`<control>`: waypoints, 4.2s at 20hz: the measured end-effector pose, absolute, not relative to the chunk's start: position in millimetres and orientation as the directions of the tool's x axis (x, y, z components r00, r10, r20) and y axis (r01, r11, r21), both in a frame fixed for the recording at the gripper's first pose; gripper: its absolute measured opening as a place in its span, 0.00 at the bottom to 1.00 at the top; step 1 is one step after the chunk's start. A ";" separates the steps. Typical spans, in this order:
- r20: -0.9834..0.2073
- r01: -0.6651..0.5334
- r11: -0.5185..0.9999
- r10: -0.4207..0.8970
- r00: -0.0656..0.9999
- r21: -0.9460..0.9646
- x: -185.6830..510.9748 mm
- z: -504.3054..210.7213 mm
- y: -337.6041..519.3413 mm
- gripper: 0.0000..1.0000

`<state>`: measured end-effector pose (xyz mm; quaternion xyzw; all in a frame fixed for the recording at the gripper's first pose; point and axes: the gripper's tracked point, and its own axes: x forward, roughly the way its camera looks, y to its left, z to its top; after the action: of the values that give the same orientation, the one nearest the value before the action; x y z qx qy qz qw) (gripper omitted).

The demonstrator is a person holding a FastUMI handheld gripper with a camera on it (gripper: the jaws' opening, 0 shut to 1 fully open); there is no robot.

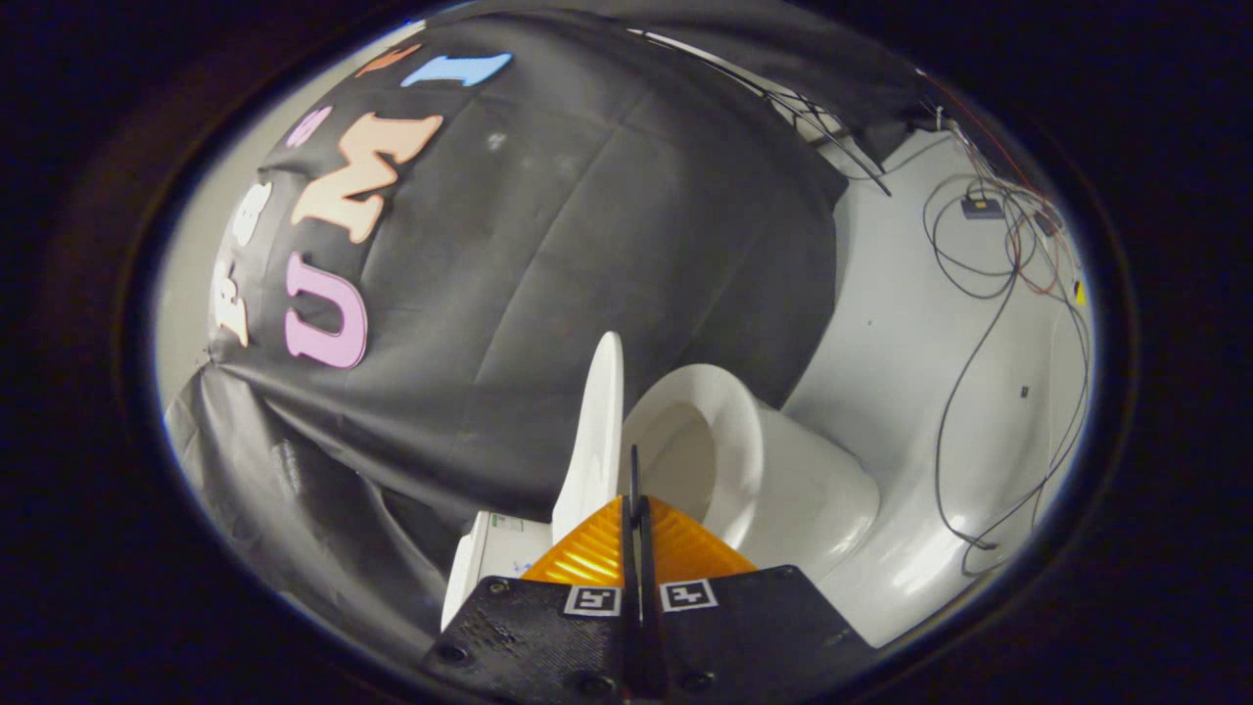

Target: Open the toilet lid.

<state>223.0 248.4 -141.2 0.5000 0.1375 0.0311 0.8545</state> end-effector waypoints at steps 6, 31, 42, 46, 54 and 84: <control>-0.179 0.046 0.633 0.147 0.973 0.773 215.5 -75.4 288.7 0.01; -0.161 -0.246 0.947 0.280 0.946 0.207 211.0 70.2 547.5 0.07; -0.205 -0.471 0.872 0.490 0.847 0.137 220.9 59.7 651.0 0.09; -0.236 -0.511 0.852 0.523 0.819 0.113 224.7 54.4 674.2 0.10; -0.213 -0.517 0.849 0.527 0.822 0.105 228.0 53.6 676.5 0.17; 0.123 -0.290 0.953 0.279 0.952 0.081 189.9 155.1 416.9 0.60</control>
<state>189.9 416.9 155.1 0.0492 -0.0550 0.1444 0.9868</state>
